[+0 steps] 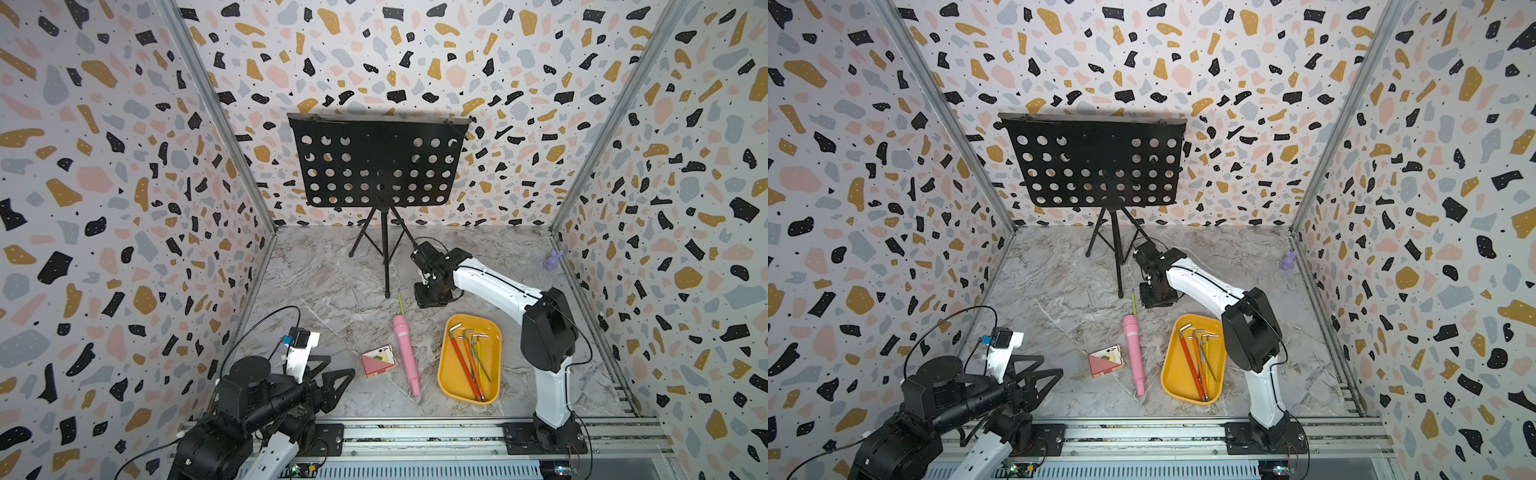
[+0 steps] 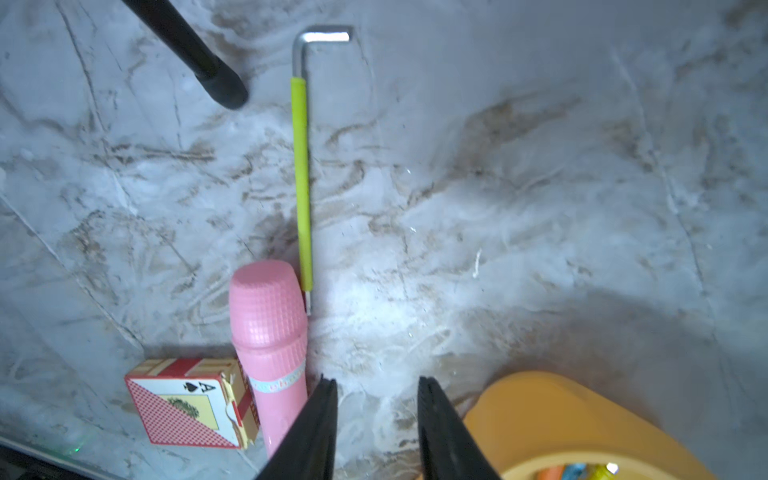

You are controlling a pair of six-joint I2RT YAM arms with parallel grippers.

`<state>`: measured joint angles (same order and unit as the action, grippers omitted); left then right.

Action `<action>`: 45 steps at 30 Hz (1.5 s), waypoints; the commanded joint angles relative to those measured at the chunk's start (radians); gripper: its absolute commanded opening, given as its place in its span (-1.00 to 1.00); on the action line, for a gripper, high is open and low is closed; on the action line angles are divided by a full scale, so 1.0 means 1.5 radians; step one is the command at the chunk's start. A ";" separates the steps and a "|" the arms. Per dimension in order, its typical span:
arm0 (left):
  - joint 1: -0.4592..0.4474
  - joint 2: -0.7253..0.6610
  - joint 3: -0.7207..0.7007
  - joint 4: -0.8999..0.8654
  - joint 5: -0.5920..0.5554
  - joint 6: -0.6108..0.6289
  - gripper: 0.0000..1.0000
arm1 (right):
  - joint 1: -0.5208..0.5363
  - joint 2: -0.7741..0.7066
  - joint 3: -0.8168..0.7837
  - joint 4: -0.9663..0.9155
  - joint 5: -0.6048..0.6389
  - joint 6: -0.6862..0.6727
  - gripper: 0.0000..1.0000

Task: Put the hex key on the desktop into the storage box
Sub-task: Place the Allen key in the storage box, then pick up the Allen key from the center of the board.

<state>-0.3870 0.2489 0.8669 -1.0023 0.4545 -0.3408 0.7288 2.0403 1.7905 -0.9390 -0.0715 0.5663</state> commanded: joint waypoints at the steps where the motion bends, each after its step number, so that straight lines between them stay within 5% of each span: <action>1: 0.005 -0.001 0.007 0.021 0.001 0.001 0.76 | 0.003 0.034 0.077 -0.052 -0.002 -0.012 -0.22; 12: 0.006 0.000 0.007 0.020 -0.001 -0.001 0.76 | 0.019 0.180 0.246 -0.097 0.001 -0.020 -0.15; 28: 0.006 0.006 0.007 0.020 0.001 0.000 0.76 | 0.033 0.276 0.312 -0.080 0.019 -0.027 -0.16; 45: 0.007 0.005 0.007 0.021 0.000 -0.001 0.76 | 0.033 0.334 0.337 -0.134 0.109 0.052 -0.50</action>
<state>-0.3859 0.2489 0.8665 -1.0023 0.4541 -0.3412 0.7792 2.5179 2.2810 -1.0744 0.0444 0.6018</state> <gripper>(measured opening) 0.879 0.258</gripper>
